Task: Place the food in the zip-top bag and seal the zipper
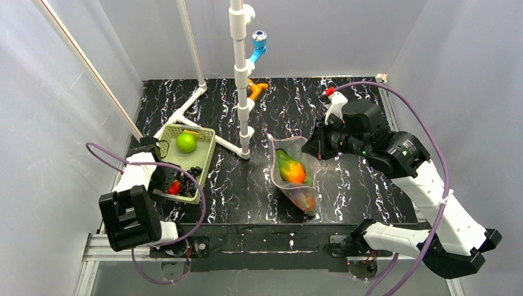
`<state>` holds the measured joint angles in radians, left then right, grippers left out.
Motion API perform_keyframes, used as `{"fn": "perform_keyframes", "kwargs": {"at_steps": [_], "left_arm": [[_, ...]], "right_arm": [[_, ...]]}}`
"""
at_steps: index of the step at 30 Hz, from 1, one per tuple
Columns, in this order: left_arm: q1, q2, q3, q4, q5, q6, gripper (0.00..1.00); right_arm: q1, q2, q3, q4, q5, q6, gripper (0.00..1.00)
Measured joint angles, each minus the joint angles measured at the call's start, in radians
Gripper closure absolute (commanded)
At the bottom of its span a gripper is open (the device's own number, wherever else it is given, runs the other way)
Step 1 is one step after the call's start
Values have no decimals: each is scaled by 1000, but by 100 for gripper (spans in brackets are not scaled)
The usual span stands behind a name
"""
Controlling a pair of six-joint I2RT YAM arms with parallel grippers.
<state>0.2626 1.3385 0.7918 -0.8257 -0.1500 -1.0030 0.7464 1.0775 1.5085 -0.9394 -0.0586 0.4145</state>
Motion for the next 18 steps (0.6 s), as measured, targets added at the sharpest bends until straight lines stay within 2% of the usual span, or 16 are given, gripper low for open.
{"fn": "perform_keyframes", "kwargs": {"at_steps": [3, 6, 10, 15, 18], "left_arm": [[5, 10, 0, 10, -1, 4, 23], [7, 0, -1, 16, -19, 18, 43], [11, -35, -13, 19, -47, 82, 61], [11, -150, -13, 41, -7, 149, 76], [11, -227, -12, 61, 40, 182, 78]], "right_arm": [[0, 0, 0, 0, 0, 0, 99], [0, 0, 0, 0, 2, 0, 99], [0, 0, 0, 0, 3, 0, 99], [0, 7, 0, 0, 2, 1, 99], [0, 15, 0, 0, 0, 1, 99]]}}
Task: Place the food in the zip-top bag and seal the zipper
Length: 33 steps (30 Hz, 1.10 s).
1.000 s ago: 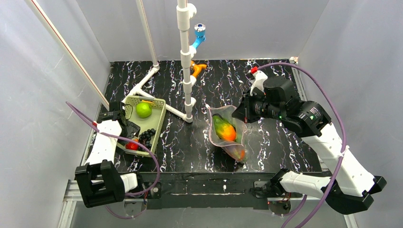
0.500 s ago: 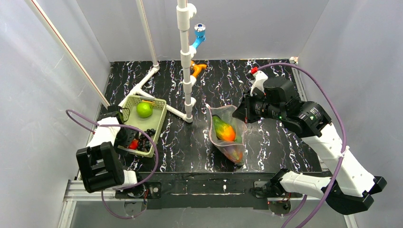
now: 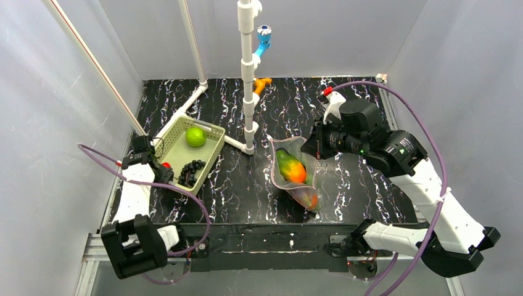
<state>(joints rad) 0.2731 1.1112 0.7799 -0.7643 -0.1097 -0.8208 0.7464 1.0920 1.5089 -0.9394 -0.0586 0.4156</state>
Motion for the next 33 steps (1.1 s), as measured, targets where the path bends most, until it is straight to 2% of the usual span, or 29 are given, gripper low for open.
{"fn": "perform_keyframes", "kwargs": {"at_steps": [7, 11, 14, 15, 21, 33], "left_arm": [[0, -14, 1, 9, 50, 40, 75], [-2, -12, -22, 14, 49, 26, 55], [-5, -36, -59, 20, 47, 0, 31], [-6, -48, -70, 17, 44, -11, 27], [-8, -111, -69, -16, 27, -25, 28], [-9, -231, 85, 44, 128, 158, 27]], "right_arm": [[0, 5, 0, 0, -5, 1, 99], [0, 5, 0, 0, -5, 3, 99], [0, 5, 0, 0, -5, 2, 99], [0, 5, 0, 0, -5, 2, 99], [0, 5, 0, 0, -5, 2, 99], [0, 2, 0, 0, -7, 2, 99]]}}
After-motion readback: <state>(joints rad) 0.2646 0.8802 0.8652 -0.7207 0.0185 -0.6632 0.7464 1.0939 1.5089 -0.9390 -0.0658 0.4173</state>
